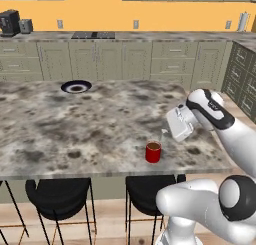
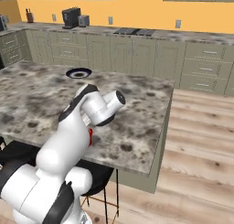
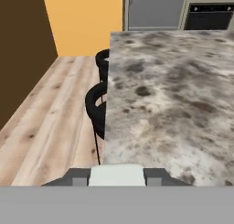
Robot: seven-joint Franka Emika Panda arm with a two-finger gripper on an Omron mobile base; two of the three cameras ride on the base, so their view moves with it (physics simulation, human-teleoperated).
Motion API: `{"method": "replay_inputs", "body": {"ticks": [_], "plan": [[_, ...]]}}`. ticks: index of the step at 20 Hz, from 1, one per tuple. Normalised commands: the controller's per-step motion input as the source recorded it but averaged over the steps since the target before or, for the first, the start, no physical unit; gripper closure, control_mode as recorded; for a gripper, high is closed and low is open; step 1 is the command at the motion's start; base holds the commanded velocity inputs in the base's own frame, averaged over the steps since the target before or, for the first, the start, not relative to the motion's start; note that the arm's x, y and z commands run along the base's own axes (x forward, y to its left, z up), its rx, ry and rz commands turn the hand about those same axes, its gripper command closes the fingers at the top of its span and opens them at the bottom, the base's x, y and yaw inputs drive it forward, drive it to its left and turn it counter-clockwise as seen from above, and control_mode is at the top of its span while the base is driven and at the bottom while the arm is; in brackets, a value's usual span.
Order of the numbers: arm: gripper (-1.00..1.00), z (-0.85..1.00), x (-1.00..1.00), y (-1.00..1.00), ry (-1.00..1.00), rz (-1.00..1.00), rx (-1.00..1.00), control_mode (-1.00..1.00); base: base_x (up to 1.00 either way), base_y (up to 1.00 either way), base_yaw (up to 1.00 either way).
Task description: Pick up the marshmallow and place it in the cup of hot chocolate on the dining counter.
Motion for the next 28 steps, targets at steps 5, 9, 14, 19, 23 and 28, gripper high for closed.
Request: {"method": "replay_inputs", "body": {"ticks": [5, 9, 14, 19, 23, 28], "plan": [[1.00, -0.22, 0.07, 0.09, 0.00, 0.03, 0.00, -1.00, 0.00, 0.00, 0.00], [1.00, -0.15, 0.05, 0.00, 0.00, 0.00, 0.00, -1.00, 0.00, 0.00, 0.00], [1.00, -0.16, 0.04, 0.04, 0.00, 0.00, 0.00, -1.00, 0.00, 0.00, 0.00], [1.00, -0.19, 0.07, 0.03, 0.00, 0.00, 0.00, -1.00, 0.00, 0.00, 0.00], [1.00, -0.17, 0.19, 0.12, 0.00, 0.00, -0.01, -1.00, 0.00, 0.00, 0.00], [1.00, -0.11, 0.20, 0.06, 0.00, 0.00, 0.00, -1.00, 0.00, 0.00, 0.00]]}}
